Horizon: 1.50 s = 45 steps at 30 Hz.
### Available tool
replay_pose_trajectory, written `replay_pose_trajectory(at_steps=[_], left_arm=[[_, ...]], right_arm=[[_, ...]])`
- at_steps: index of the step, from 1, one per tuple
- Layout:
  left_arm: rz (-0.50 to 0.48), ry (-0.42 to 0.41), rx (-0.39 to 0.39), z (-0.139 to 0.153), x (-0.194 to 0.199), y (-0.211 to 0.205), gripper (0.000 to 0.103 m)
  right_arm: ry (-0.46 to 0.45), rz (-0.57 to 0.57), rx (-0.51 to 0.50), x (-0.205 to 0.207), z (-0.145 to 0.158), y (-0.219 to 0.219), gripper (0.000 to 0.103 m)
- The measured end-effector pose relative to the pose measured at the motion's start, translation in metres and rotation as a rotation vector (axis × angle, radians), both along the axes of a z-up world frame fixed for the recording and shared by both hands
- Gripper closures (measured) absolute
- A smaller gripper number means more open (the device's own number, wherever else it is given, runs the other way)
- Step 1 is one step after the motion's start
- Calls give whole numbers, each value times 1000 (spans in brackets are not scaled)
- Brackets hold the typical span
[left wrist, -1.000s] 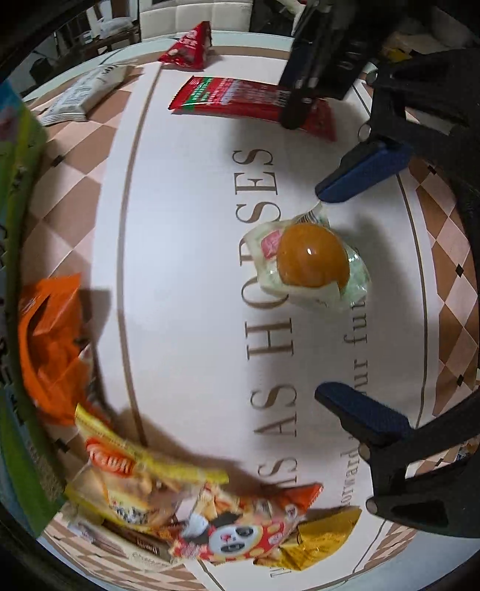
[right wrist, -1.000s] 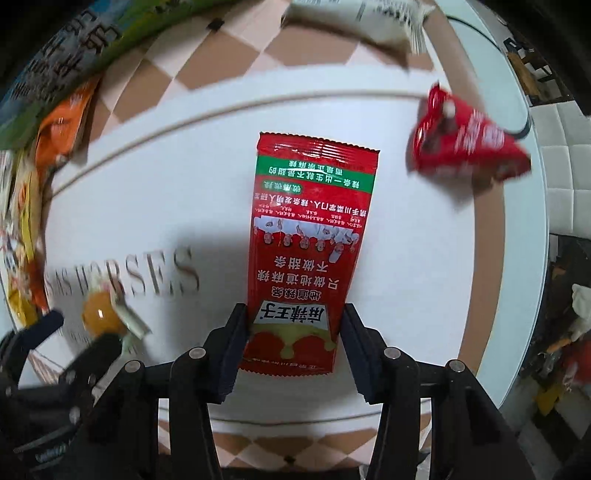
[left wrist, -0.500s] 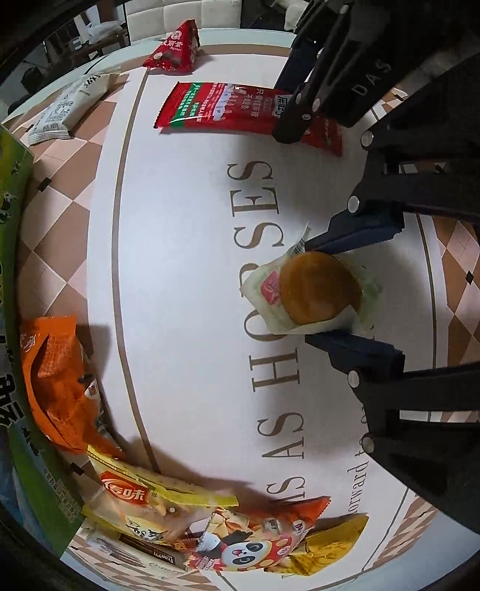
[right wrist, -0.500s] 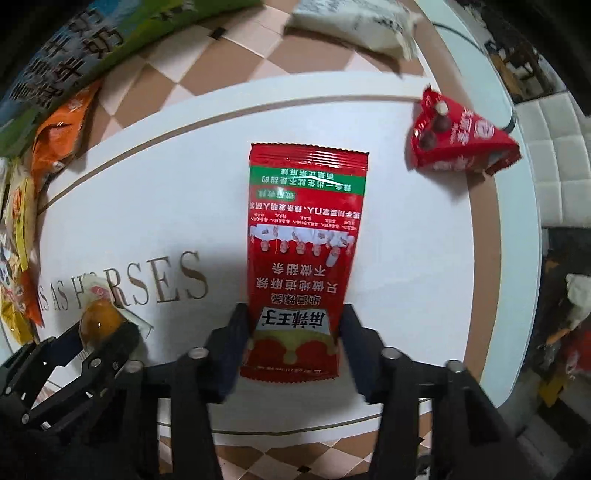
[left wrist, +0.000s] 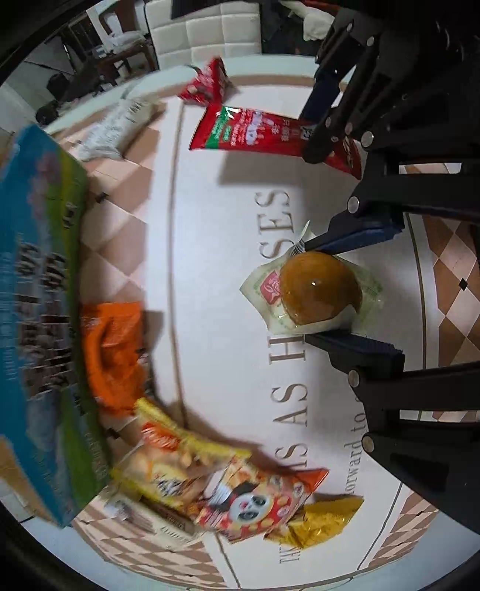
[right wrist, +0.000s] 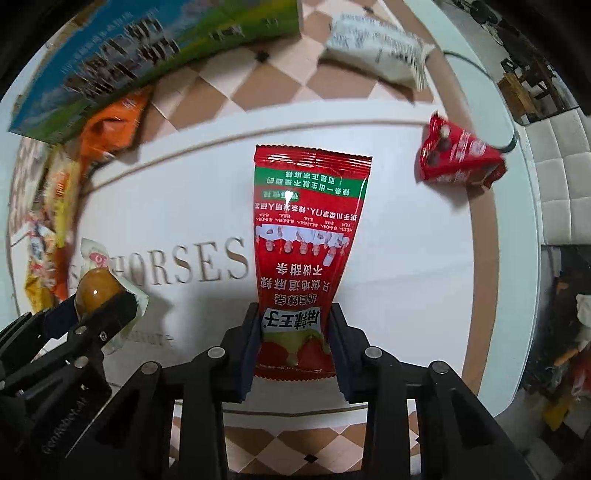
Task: Organize snacks
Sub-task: 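Grasp the wrapped round cake with the left tool while the right tool grasps the red sauce packet, then lower the cake and red packet into the box and open both tools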
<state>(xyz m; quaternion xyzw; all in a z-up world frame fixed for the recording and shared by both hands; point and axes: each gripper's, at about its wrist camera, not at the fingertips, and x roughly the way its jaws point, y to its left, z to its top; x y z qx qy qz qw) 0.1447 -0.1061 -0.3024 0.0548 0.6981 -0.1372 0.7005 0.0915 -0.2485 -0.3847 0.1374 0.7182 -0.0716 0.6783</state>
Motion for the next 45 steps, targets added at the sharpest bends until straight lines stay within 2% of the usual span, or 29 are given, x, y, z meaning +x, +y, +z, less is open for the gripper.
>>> replay_pose_trajectory(at_steps=[8,14,18,24,31,36,41,45], left_arm=[[39,-98,-104,73,30,17,65],[77,-176,-143,128,94,22,65],[112,-199,-133,136,144,28,65],[160,-169,-103,119,216,44,65],[193,-29,-81,65,277,59,65],[208,94,-68,17,297,67,65],[205,136,-50,-6,301,68,64],[200,160,-39,-17,298,67,64]], right_arm=[[-134,26,72,19,67,-13,67],[-255,50,137,92,128,2,67],[-313,74,147,141,151,18,67],[-309,102,176,229,144,44,67],[-231,147,181,295,98,69,67],[-153,175,181,322,56,83,67],[-86,205,161,330,17,92,67],[-58,208,162,332,4,95,66]])
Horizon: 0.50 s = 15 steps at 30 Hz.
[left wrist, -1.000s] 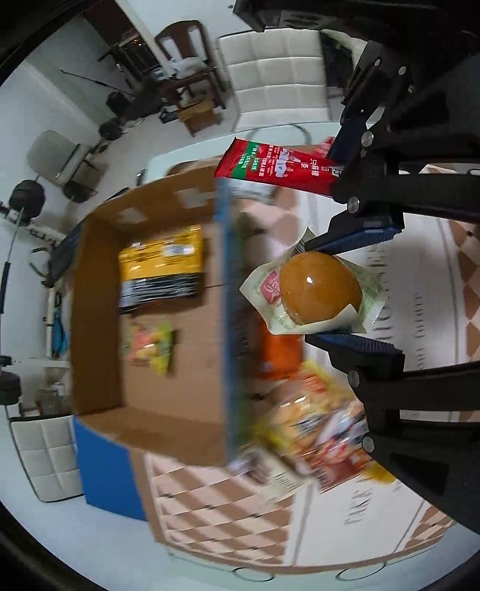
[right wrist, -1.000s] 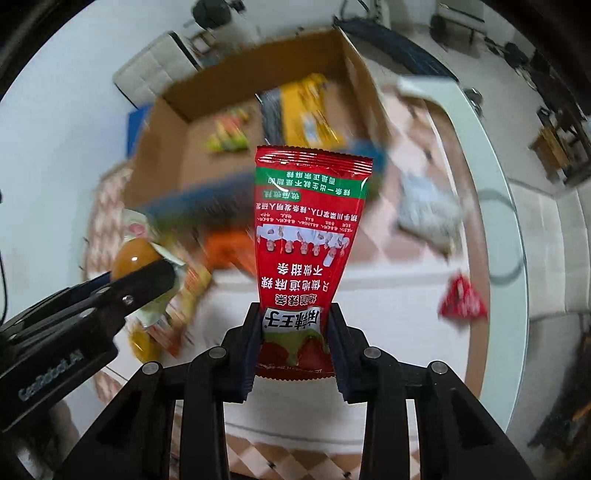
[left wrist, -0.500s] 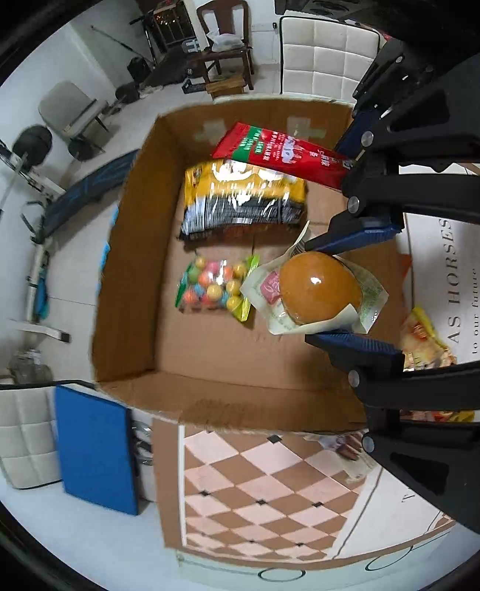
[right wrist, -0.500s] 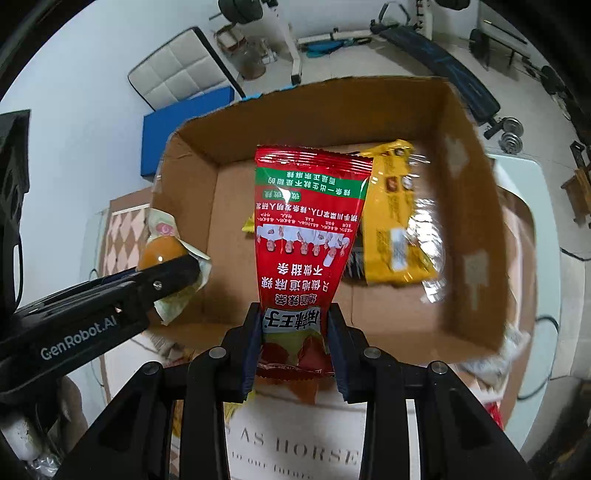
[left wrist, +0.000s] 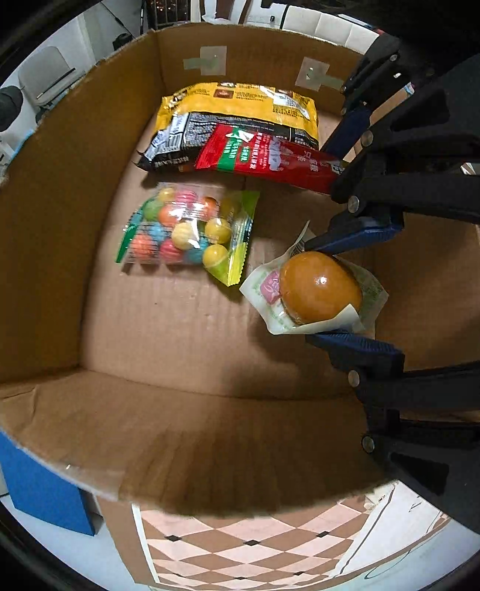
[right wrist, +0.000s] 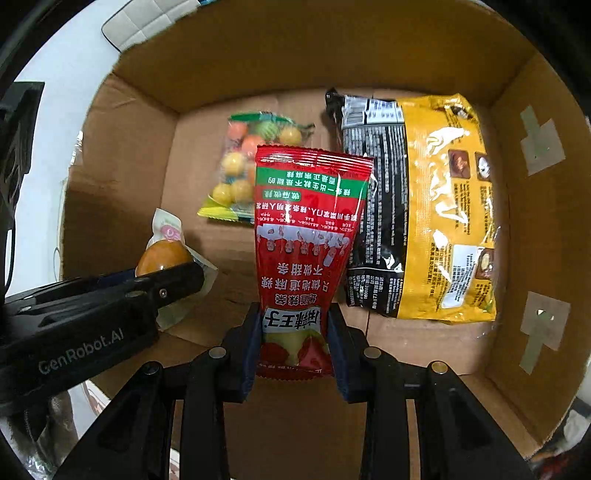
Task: Organize snacks
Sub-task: 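Lower the cake and red packet into the box and open both tools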
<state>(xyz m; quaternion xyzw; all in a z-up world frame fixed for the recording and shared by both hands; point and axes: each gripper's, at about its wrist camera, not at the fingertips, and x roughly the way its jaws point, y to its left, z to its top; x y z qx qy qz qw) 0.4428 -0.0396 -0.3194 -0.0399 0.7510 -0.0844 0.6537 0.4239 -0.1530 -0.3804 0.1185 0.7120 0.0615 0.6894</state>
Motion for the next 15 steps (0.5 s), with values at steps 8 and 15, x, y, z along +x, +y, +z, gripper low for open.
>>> replay_pose_trajectory(at_steps=[8,15], left_arm=[[8,-24,17,10,-2,1,51],[1,-111,43,45,-5,-6,14]], right_arm=[[22,-21,-7,11,3,-2,13],[-21,-20,-107,9,27,-11,8]])
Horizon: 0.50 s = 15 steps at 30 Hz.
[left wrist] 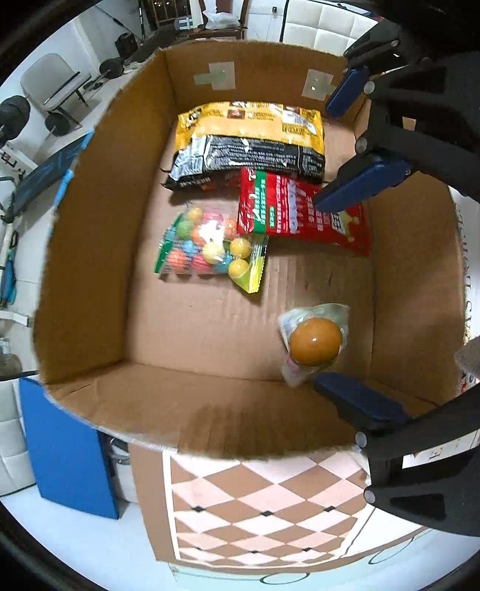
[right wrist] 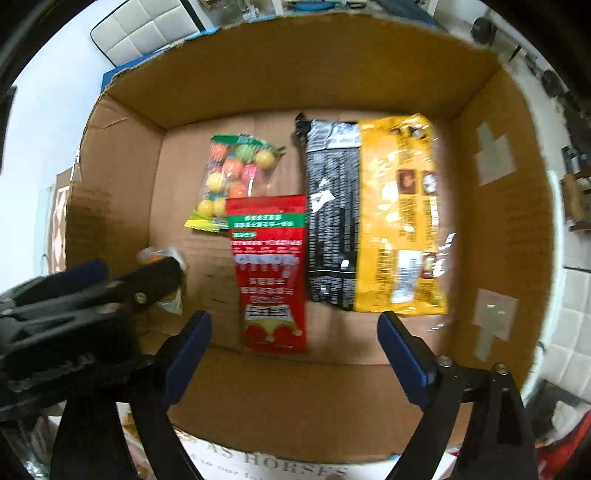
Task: Organize snacks
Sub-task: 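Lower the cake and red packet into the box and open both tools, then grasp the yellow chip bag with the left tool while the right tool grasps the panda-print bag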
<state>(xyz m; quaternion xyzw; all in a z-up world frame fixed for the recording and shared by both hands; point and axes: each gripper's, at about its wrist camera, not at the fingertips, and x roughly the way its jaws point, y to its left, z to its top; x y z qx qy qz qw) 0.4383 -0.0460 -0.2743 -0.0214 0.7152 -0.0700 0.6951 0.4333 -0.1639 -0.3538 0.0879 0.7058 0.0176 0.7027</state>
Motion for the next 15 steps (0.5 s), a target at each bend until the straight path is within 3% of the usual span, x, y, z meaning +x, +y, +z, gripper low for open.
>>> replay_pose_trajectory(at_steps=[9,15], left_arm=[[17,-164,31,53,-23,3,14],[45,-253,66,86,-72,23,14]], right_arm=[[-100,-19,-29,-25,46,-20,6],[-163,-37,48,-70,68,-12,6]])
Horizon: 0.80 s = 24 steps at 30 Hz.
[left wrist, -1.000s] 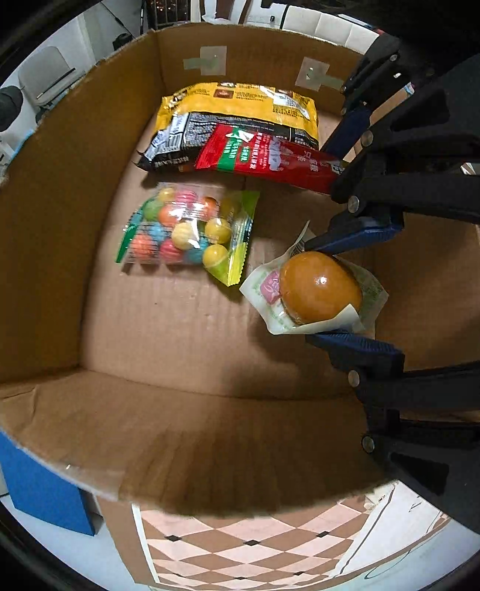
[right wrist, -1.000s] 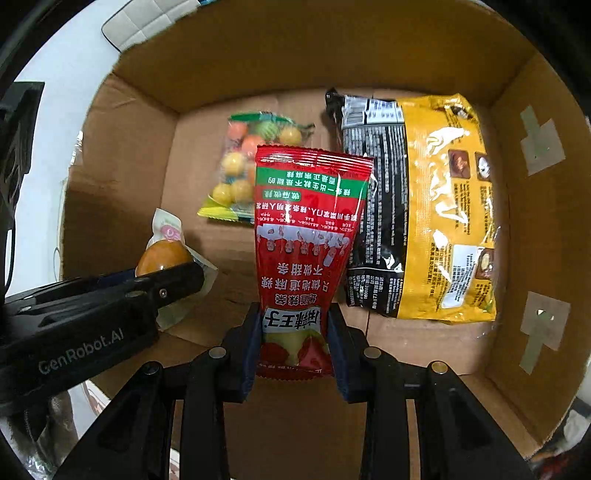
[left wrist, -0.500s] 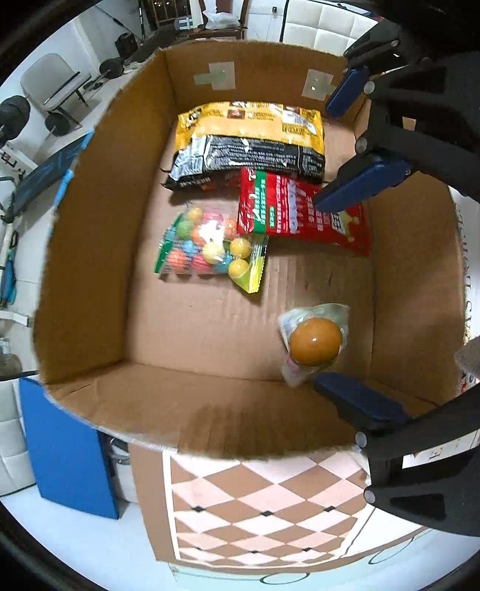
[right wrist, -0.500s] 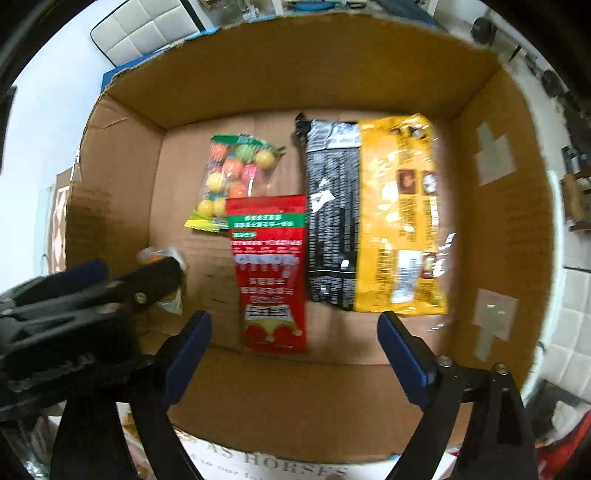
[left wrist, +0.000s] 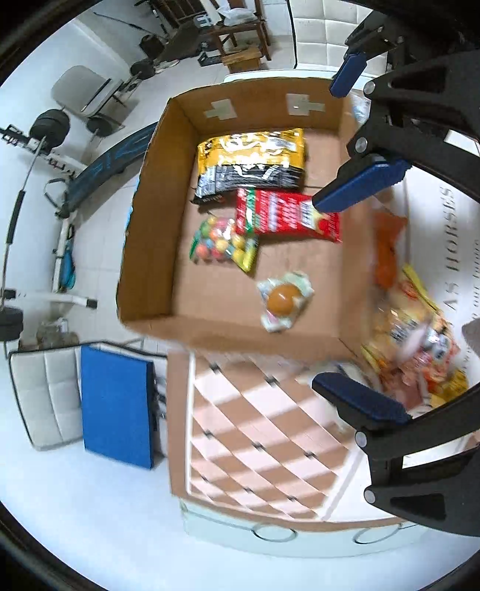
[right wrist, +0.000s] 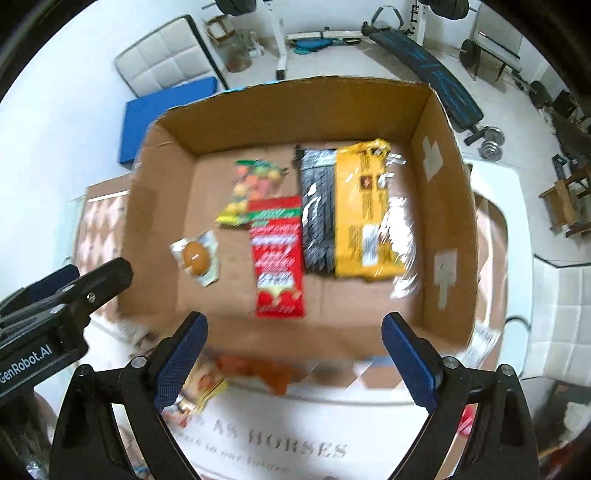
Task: Organize snacks
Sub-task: 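Grasp the yellow chip bag with the left tool while the right tool grasps the panda-print bag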
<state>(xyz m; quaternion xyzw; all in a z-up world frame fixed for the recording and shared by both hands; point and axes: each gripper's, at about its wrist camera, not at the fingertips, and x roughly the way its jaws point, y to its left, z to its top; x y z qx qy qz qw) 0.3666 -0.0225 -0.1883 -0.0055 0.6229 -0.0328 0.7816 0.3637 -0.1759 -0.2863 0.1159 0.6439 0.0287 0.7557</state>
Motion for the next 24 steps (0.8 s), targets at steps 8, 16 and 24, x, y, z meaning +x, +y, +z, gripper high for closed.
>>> replay_pose_trajectory(at_steps=[8,16,24], left_arm=[[112,54,15,-18,-83,81,14],[168,170,49,-73,-150,159,14],[255,254,35,-115,-185,211,14]], right_arm=[[79,114,104,-68,-29,63,6],[167,261,91,-92,-77,157,6],[362,48,201,-108,-140,191,6]])
